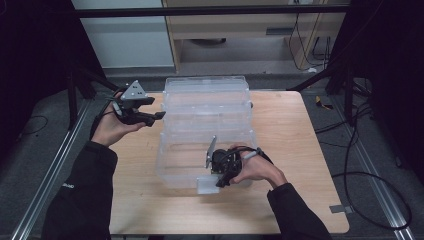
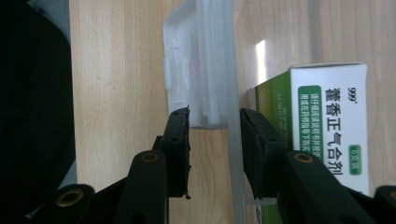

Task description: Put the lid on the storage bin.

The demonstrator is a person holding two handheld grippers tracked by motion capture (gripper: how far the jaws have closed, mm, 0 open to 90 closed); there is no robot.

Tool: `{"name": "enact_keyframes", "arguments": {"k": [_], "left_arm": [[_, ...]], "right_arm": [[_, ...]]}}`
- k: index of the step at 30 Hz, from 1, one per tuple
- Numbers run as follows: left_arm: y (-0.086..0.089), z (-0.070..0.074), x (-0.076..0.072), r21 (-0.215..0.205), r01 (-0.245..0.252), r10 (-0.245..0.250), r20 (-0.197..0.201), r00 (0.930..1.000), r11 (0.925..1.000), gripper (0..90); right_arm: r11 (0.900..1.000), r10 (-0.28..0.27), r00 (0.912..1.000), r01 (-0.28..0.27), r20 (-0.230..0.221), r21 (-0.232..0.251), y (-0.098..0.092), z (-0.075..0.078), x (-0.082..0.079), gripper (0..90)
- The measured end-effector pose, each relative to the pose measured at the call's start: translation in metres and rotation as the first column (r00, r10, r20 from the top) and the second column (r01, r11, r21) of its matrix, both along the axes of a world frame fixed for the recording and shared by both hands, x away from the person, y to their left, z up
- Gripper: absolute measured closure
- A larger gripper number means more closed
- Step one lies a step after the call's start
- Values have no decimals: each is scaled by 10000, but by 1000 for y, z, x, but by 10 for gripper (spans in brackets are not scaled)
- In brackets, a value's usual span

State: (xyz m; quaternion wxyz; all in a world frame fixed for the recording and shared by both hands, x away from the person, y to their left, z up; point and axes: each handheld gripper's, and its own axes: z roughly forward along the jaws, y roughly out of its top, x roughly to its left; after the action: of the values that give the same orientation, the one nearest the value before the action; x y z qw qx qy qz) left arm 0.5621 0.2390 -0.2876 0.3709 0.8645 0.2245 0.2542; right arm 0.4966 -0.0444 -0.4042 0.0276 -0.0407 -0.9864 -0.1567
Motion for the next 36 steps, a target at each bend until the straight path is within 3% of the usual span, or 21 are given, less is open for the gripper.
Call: {"name": "enact_keyframes", "arguments": {"k": [6,11,19,22,27,36], "left_arm": [[-4,5,6,238,357,-355,-117,9993,9991,371],[-9,8,11,681,633,-626,-129,9980,9957,371],[-21,7,22,1468,1108,-1056,-430,9935,9829,371],[-26,7,25,1491,1303,-1237,-526,9909,9802,371],[-35,9,30,1980,1694,-1602,-614,9852,9655,370],[-51,7,39,2443,2220,-2052,-923,9744,9440,368]], "right_arm": [[9999,102,9999,-102,74,-24,0,0,0,647],[9999,123,9999,-123,82,5,0,0,0,647],[9999,125,9999,-125,97,-18,0,0,-1,649],[9998,177,9998,-177,125,15,-1,0,-1,650],[9998,186,9997,-186,146,10,0,0,-1,650],[9998,202,9996,-203,205,10,0,0,-1,651]]}}
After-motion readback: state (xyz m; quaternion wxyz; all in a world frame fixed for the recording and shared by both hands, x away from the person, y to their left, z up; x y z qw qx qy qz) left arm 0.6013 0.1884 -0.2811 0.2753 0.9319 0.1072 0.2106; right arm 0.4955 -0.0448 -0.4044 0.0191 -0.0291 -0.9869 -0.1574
